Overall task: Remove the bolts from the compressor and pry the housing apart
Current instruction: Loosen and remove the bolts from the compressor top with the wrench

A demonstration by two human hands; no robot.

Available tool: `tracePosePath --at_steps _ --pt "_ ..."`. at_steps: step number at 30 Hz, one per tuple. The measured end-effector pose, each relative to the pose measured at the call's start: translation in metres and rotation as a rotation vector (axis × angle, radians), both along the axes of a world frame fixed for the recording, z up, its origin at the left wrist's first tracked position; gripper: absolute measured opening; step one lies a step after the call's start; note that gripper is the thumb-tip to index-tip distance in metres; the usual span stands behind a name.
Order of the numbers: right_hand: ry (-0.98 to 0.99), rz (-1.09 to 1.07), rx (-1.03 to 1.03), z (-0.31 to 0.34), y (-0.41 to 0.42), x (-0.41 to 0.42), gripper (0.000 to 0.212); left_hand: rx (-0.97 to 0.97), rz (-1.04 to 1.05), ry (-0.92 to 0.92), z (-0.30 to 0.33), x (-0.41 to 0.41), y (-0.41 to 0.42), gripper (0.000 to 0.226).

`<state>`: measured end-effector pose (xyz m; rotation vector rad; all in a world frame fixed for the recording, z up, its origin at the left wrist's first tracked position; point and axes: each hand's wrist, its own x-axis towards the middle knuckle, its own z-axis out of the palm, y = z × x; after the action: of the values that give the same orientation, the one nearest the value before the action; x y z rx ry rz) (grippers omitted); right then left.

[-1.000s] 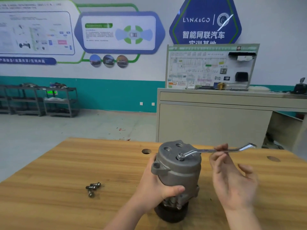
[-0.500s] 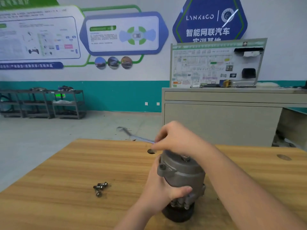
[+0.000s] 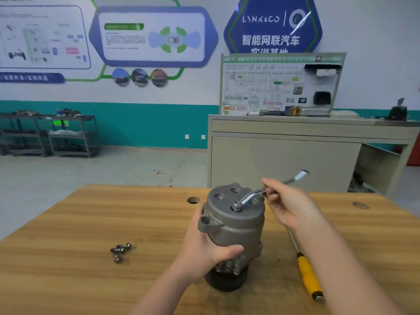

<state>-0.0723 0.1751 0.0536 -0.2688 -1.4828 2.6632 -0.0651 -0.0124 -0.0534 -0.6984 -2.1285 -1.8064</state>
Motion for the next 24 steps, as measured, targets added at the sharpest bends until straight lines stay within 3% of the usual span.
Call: tracePosePath --at_steps 4,7,10,12,14,16,19,20,22,24 --pt "-0.015 0.082 0.687 0.028 -0.038 -0.023 0.020 -0.013 -0.001 0.012 -0.001 0.004 -0.001 0.096" --pt "0.156 0.166 1.201 0.043 -0.071 -0.006 0.018 -0.034 0.044 0.017 -0.002 0.002 -0.001 0.094" --pt "0.413 0.264 1.474 0.042 -0.083 0.032 0.012 -0.067 0.054 -0.016 -0.002 -0.003 -0.002 0.088" --pt "0.581 0.171 1.573 0.033 -0.070 0.054 0.012 -0.109 0.016 -0.042 -0.002 -0.008 -0.002 0.080" --pt "0.721 0.101 1.464 0.016 -0.045 0.068 0.018 -0.098 -0.009 -0.077 -0.002 -0.011 -0.002 0.089" --pt "0.715 0.110 1.127 -0.002 -0.019 0.075 0.014 -0.055 -0.007 -0.064 -0.005 -0.014 -0.002 0.100" --pt "0.378 0.181 0.337 -0.019 0.008 0.065 0.016 -0.054 0.018 -0.048 -0.004 -0.010 -0.002 0.106" --pt "0.244 0.173 0.164 -0.020 0.014 0.055 0.016 -0.057 0.021 -0.041 -0.004 -0.009 -0.002 0.105" --pt "0.021 0.136 0.106 -0.014 0.021 0.032 0.015 -0.057 0.021 -0.041 -0.005 -0.008 -0.002 0.100" --pt "-0.070 0.121 0.250 0.002 0.016 0.009 0.018 -0.047 0.028 -0.032 -0.003 -0.006 -0.001 0.096"
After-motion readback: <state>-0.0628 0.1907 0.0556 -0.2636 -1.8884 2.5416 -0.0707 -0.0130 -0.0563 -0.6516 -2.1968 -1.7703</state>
